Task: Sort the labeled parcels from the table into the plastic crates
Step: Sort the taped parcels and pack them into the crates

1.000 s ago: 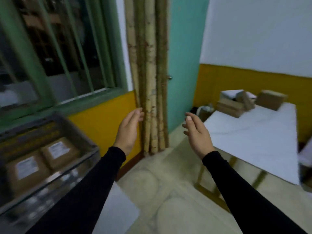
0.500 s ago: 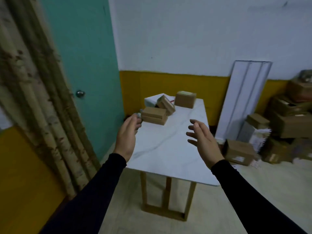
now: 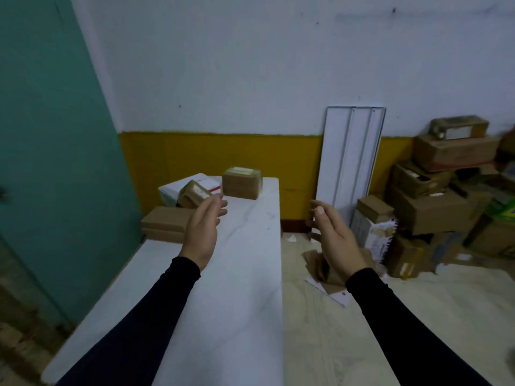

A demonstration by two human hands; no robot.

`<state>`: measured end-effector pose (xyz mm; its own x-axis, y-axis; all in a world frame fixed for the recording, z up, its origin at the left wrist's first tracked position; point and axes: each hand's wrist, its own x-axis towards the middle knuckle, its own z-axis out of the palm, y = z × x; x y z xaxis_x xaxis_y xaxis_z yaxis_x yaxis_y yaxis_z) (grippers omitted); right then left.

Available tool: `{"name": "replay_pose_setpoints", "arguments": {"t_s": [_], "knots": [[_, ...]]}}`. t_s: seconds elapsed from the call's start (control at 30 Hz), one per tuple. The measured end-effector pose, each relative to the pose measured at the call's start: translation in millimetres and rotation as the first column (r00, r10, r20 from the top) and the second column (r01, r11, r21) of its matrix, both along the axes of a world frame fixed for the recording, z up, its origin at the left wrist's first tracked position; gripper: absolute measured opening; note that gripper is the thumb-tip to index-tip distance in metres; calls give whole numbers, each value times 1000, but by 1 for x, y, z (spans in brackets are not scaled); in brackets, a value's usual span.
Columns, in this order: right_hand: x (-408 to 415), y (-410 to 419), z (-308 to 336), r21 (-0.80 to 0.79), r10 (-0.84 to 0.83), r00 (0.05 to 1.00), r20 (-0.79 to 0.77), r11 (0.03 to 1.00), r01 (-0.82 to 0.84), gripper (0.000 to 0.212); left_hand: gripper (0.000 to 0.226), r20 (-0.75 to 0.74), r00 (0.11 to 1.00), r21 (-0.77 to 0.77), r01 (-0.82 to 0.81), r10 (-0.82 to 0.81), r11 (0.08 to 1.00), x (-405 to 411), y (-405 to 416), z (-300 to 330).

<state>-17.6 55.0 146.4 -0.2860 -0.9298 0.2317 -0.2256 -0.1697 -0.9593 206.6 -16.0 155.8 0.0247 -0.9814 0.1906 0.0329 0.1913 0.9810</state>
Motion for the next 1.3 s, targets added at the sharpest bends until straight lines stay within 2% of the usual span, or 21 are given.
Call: {"name": "replay_pose_setpoints", "arguments": {"t_s": [0.07,0.17,0.23,0.3,0.37,0.43,0.57,0.7,0.77,0.9,1.0,1.1,1.17,1.3], "knots": [[-47,-25,1,31,29,999,-26,999,-29,70,24,-29,999,23,-45,46,999,-48,-21,-1],[-99,-70,7,70,67,991,-113,996,-59,67,27,-12,997,39,-80,80,996,-98,-52,3],[-122,-105,12,57,108,990,-93,993,-103,63,29,14,995,17,-99,99,995,-118,-75,4],[-137,-140,12,55,166,985,-54,985,-163,51,32,31,987,23,-157,156,987,-129,-98,4],[-143,-173,9,53,231,971,-60,972,-228,41,27,26,976,28,-215,214,976,-132,-122,3],[-147,-213,7,73,278,958,-74,959,-273,43,22,-6,966,51,-259,259,965,-135,-152,2],[-143,-299,1,84,377,920,-105,925,-370,30,25,-89,928,89,-354,361,931,-123,-224,-14],[-129,-383,-11,153,433,887,-162,899,-411,43,25,-80,892,161,-429,445,889,-103,-286,-40],[-113,-423,-16,176,472,866,-164,878,-445,42,29,-45,874,171,-470,484,866,-92,-304,-48],[-66,-487,-28,227,578,795,-185,812,-538,16,24,54,790,242,-603,610,760,-64,-324,-62],[-22,-533,-40,243,679,717,-159,731,-638,22,22,129,699,283,-706,704,649,-35,-336,-86],[26,-582,-58,265,793,593,-141,607,-749,22,37,175,613,320,-775,770,544,-18,-350,-102],[57,-618,-73,293,846,516,-135,532,-795,26,39,198,542,344,-819,817,459,-15,-367,-110],[91,-670,-94,348,901,407,-152,434,-831,24,43,236,489,435,-826,840,358,-26,-403,-119]]}}
